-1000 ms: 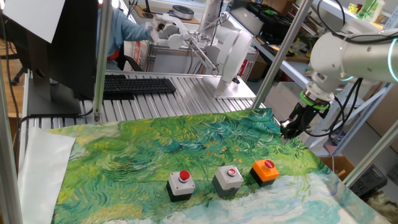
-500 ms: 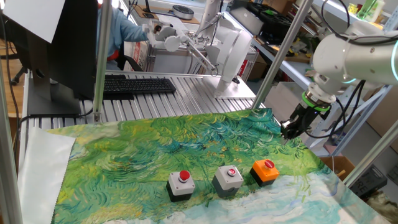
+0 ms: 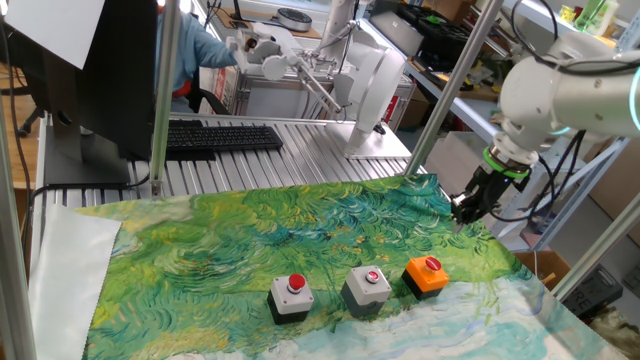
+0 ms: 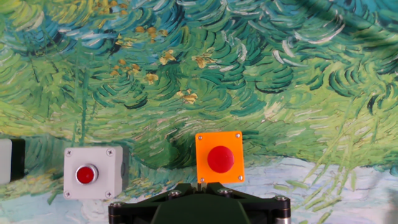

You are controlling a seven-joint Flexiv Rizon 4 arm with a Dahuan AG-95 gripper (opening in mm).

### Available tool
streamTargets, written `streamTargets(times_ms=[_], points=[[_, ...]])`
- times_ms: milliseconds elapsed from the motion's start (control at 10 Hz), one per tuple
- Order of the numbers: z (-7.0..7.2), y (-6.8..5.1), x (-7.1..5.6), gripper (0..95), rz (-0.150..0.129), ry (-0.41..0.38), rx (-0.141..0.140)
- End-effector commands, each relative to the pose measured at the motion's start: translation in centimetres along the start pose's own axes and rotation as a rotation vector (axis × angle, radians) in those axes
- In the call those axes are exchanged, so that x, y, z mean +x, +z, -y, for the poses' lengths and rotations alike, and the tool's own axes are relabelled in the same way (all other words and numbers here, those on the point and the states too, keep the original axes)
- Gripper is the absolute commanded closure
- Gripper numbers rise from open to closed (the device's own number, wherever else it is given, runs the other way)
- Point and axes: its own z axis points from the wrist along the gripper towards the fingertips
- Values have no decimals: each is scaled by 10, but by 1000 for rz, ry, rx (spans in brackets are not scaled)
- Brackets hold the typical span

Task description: Press three buttons from left to right in sequence

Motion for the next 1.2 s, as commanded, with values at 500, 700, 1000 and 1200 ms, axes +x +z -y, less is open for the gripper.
streamTargets(times_ms=[500, 700, 1000, 1200], points=[[-1, -1, 3, 950, 7, 3, 3], [-1, -1, 3, 950, 7, 5, 4], [-1, -1, 3, 950, 8, 8, 4], [-1, -1, 3, 950, 9, 11, 4]])
